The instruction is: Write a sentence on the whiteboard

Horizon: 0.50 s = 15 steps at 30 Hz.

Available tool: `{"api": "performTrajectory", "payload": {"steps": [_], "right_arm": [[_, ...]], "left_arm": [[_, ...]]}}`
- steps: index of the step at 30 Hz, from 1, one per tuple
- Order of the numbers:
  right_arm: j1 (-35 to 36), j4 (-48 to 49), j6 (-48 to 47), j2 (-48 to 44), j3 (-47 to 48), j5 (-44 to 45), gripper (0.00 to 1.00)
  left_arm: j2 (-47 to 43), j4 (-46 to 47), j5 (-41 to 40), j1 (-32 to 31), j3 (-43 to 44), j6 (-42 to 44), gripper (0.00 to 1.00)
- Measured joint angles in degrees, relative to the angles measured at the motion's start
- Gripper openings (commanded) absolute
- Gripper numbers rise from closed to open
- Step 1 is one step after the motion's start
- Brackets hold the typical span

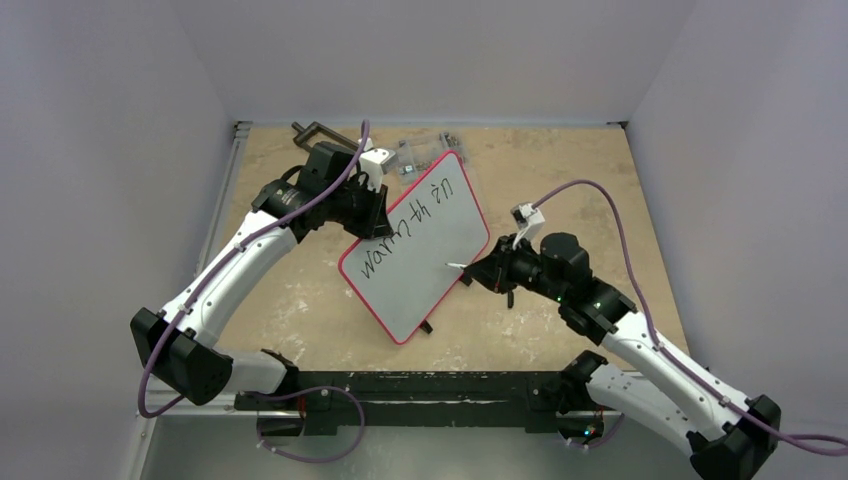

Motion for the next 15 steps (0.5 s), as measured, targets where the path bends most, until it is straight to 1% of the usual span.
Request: {"api": "performTrajectory", "payload": {"steps": [5, 12, 15], "right_arm": [[2.25, 2.73, -3.69, 5.11, 2.62, -2.97, 0.00], [10.05, 4.98, -9.57, 10.19, 5.95, -4.24, 0.00], [11.63, 6.64, -10.99, 11.06, 6.16, -4.59, 0.00]], "left_arm": [[0.00, 0.00, -0.02, 0.00, 0.00, 0.00, 0.00], [0.00, 0.00, -0.17, 0.00, 0.00, 0.02, 0.00], [0.00, 0.00, -0.20, 0.00, 0.00, 0.00, 0.00]]}}
